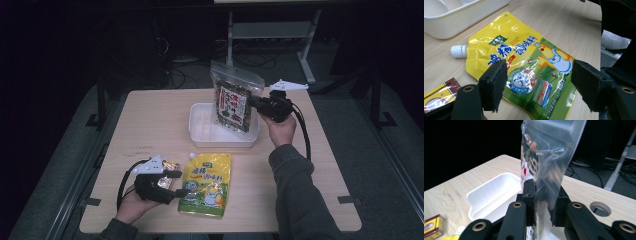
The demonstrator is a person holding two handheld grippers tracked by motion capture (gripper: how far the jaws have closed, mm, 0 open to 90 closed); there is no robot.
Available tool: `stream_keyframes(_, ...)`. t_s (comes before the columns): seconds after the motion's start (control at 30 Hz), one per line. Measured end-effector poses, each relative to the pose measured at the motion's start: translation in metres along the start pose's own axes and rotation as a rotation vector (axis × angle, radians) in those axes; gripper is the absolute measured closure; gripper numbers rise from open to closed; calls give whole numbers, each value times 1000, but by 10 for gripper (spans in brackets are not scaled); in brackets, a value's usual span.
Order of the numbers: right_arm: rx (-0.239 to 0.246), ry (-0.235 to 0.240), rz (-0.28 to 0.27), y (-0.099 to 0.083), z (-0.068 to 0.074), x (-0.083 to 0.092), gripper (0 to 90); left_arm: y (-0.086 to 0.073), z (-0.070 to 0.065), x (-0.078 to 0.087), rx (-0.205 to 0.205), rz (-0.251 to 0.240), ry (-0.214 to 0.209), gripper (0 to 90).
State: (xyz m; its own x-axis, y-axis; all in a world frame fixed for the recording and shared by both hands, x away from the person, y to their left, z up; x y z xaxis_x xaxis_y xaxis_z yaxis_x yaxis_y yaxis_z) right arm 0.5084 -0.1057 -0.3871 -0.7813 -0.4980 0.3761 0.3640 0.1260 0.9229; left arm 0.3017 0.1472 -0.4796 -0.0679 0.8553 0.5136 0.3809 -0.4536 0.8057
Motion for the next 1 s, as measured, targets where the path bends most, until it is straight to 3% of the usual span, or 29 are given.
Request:
stream_keyframes(0.57,-34,7,64,-8,-8,11,573,0,3,0,-3,3,22,286)
stream_keyframes(1.0,-38,7,97,-10,-12,23,525,0,3,-1,-2,6,25,281)
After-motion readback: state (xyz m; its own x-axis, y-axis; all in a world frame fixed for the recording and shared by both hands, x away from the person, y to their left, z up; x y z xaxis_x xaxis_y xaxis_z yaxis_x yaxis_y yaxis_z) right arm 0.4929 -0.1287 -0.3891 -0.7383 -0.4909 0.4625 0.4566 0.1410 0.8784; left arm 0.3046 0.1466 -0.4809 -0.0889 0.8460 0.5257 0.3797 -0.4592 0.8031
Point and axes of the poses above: each handheld gripper's, and its own axes: x roughly backward along the jaws, y roughly out of its top, z roughly to its left, the point moved 10 cm from there along -x, roughly forward along the jaws, and after that the axes turned 11 degrees about -y, right-handed, at the moved point
